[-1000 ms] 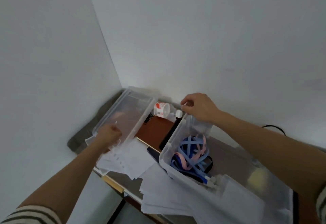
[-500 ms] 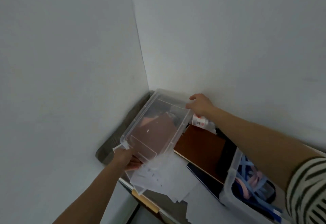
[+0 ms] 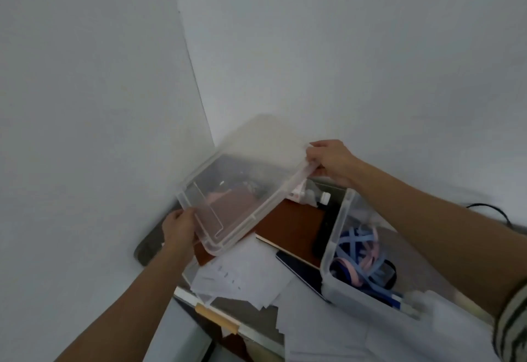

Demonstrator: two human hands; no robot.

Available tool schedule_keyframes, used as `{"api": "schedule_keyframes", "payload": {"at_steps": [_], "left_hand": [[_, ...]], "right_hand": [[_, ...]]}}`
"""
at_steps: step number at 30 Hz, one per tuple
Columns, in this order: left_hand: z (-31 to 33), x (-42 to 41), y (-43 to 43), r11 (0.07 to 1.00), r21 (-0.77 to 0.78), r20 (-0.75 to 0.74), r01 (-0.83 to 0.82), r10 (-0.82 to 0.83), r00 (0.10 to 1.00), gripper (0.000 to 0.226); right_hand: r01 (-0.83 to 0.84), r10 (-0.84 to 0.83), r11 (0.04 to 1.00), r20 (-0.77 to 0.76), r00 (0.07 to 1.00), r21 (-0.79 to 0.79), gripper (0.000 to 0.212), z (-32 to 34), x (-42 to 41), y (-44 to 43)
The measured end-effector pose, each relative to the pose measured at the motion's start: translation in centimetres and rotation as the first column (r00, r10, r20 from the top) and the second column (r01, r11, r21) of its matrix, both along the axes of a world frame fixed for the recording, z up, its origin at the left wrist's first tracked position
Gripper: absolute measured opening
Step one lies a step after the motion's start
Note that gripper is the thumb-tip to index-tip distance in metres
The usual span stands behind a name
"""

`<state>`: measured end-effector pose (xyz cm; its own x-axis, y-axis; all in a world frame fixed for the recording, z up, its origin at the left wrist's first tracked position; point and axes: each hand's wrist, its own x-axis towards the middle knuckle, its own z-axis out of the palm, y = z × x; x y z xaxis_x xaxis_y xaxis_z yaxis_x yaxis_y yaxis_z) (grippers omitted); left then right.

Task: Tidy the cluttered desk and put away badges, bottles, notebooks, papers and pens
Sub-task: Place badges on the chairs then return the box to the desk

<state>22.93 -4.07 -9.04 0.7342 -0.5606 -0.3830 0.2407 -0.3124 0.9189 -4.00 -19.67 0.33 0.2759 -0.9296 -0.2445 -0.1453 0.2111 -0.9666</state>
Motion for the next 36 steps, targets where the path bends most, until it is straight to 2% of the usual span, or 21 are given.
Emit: {"api": "schedule_keyframes", "payload": {"at_steps": [3,7,9,12,15,18,20,22,27,30,34,36], "left_hand": [[2.5,-4.5,-0.3,0.996,-0.083,0.095,0.033,-0.025,0.995,0.036],[4.5,-10.9,-0.1,0.971,-0.146,0.177,0.191,-0.164,0.970,0.027],[5.1,-13.9,0.1,0.949,-0.142,0.221,0.281,-0.246,0.944,0.023],[5.5,-18.6,0.3,0.905,-0.140,0.338,0.401,-0.337,0.879,0.017],[5.1,-21.5,0.1,0.854,-0.055,0.530,0.518,-0.415,0.740,0.015],[4.2,-22.7,-1.1,0.776,0.187,0.720,0.602,-0.525,0.453,0.018],[3.8,-23.4,-1.9,0.728,0.353,0.754,0.588,-0.593,0.282,0.022],[3.7,-24.1,-2.7,0.702,0.404,0.764,0.586,-0.611,0.206,0.023],[3.8,-24.7,-4.3,0.686,0.364,0.764,0.630,-0.607,0.219,0.020],[3.7,-24.4,-4.2,0.685,0.359,0.749,0.634,-0.617,0.242,0.018],[3.1,-23.9,-3.9,0.681,0.296,0.703,0.670,-0.630,0.330,0.017],[3.0,-24.1,-4.0,0.690,0.244,0.629,0.682,-0.647,0.430,0.023]], "right_hand": [[0.012,-0.014,0.999,-0.051,0.999,-0.043,0.037,1.1,-5.4,2.6],[0.130,-0.135,0.987,-0.049,0.990,-0.091,0.011,1.6,-14.2,6.3],[0.190,-0.204,0.975,-0.126,0.971,-0.119,0.023,1.2,-18.2,7.6],[0.320,-0.365,0.925,-0.250,0.897,-0.202,0.051,-0.3,-23.8,10.0],[0.294,-0.394,0.914,-0.437,0.809,-0.280,0.057,-1.9,-28.0,13.0],[0.151,-0.313,0.945,-0.664,0.679,-0.291,0.060,-2.9,-31.1,15.6],[0.088,-0.264,0.960,-0.758,0.597,-0.266,0.062,-3.3,-32.3,17.1],[0.061,-0.231,0.970,-0.818,0.527,-0.235,0.060,-4.1,-32.7,18.2],[0.089,-0.259,0.966,-0.876,0.406,-0.244,0.052,-6.0,-32.0,19.1],[0.135,-0.282,0.959,-0.882,0.377,-0.249,0.057,-6.6,-32.0,19.0],[0.239,-0.317,0.943,-0.846,0.428,-0.232,0.054,-6.6,-31.4,18.4],[0.351,-0.342,0.923,-0.751,0.564,-0.157,0.069,-6.5,-31.6,18.0]]}}
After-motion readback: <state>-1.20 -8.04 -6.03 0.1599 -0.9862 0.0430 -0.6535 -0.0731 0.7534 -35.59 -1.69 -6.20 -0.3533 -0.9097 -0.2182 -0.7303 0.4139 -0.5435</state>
